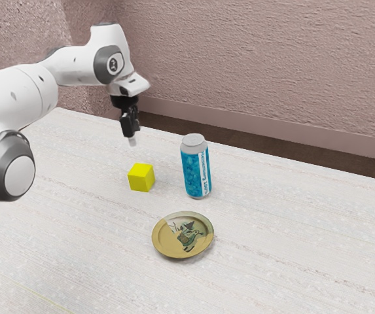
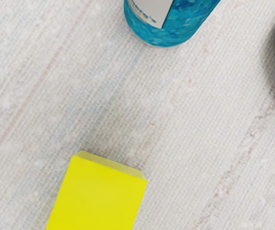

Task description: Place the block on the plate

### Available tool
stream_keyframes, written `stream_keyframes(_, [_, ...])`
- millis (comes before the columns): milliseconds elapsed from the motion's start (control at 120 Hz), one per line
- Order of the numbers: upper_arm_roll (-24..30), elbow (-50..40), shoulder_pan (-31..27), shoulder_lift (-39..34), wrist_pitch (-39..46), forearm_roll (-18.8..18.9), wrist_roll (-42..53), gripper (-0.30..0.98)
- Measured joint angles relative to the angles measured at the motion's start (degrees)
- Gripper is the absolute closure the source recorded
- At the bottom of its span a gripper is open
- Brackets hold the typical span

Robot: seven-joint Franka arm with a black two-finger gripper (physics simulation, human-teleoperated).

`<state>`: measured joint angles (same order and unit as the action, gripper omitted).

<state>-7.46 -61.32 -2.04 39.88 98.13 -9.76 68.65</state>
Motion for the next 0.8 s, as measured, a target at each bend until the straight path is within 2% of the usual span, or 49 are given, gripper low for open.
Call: stream_keyframes(800, [0.43, -2.25, -2.35, 7.95, 8.15, -4.78, 13.30, 0.00])
